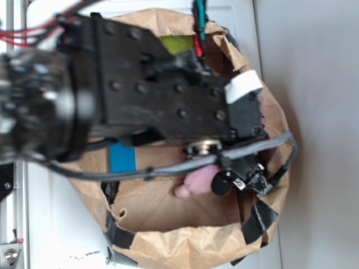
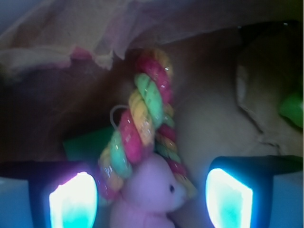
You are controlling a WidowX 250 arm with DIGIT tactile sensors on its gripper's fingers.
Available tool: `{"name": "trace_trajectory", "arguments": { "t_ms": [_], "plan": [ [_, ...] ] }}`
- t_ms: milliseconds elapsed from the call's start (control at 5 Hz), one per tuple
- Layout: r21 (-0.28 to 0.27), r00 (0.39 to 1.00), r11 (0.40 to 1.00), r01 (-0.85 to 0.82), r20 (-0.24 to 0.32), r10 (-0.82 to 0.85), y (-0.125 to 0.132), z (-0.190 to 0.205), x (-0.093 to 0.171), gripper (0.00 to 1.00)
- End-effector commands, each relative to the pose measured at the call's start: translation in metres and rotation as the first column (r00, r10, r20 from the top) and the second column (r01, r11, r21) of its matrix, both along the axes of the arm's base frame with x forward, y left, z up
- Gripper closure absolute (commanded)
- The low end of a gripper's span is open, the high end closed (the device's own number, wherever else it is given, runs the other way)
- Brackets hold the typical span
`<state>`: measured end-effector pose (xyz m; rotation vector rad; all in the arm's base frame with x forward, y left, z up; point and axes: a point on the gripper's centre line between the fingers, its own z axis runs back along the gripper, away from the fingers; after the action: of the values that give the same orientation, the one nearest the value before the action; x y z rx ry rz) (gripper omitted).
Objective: Grab the multicolored rope.
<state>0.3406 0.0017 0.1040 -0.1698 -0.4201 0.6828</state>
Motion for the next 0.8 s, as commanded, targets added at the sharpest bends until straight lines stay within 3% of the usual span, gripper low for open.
{"name": "trace_trajectory", "arguments": {
  "t_ms": [0,200,400,600],
  "plan": [
    [0.038,0.997,0.999,0.024,0.073,-0.027,-0.0073,0.0013,0.0095,0.0],
    [0.009,0.994,0.999,0.046,0.101,-0.047,-0.0106,0.0025,0.0062,0.0],
    [0.019,0.985,0.997,0.081,0.148,-0.083,-0.0094,0.0002,0.0118,0.0],
    [0.028,0.987,0.996,0.084,0.137,-0.087,-0.0099,-0.005,0.0136,0.0]
  ]
}}
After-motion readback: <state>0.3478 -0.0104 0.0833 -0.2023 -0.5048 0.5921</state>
